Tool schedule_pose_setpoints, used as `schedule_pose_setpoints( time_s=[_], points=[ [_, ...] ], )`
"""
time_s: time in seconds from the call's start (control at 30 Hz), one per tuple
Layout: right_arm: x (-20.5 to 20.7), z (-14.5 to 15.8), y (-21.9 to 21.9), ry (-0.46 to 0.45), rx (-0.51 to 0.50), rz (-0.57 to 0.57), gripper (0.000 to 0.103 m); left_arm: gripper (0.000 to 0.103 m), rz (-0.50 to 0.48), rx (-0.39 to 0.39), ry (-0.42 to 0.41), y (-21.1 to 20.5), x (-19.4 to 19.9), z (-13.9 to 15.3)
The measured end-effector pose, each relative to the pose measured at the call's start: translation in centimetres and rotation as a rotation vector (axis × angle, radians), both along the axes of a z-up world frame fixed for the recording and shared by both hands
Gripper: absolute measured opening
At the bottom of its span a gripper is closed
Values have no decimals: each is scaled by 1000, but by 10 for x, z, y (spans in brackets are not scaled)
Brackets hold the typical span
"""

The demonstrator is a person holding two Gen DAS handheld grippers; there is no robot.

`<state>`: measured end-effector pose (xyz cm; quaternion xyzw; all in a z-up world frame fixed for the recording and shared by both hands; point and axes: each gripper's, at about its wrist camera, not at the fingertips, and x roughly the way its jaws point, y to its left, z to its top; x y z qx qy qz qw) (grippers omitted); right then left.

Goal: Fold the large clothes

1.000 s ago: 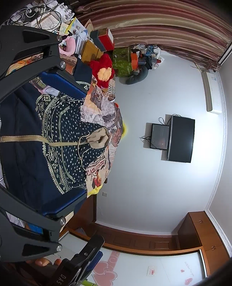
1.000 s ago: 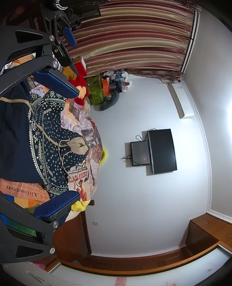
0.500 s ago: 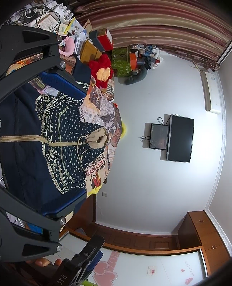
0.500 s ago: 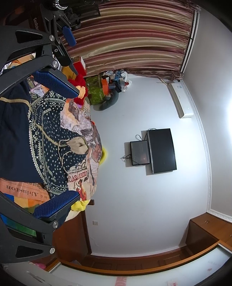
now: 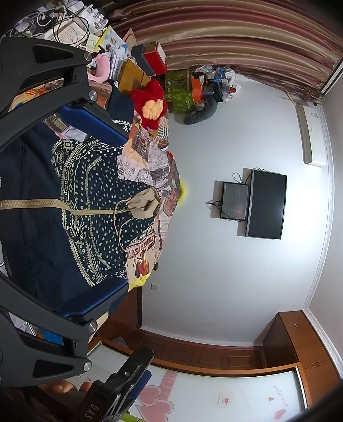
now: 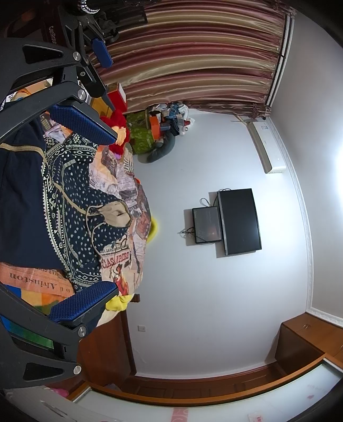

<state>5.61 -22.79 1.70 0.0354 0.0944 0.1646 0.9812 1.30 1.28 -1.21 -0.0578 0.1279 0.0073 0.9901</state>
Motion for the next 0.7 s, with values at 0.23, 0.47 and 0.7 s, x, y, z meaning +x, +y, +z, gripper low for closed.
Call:
schedule_pose_setpoints(
  time_s=[0.23,0.47,0.7],
  points=[
    [1,0,0,2,-1,-1,103,101,1,1,0,-2,-1,1],
    [1,0,-1,2,1,-1,103,101,1,0,-1,-1,-1,1],
    [3,-1,-1,7,3,-2,103,101,-3,3,5,-4,1,-1]
  ],
)
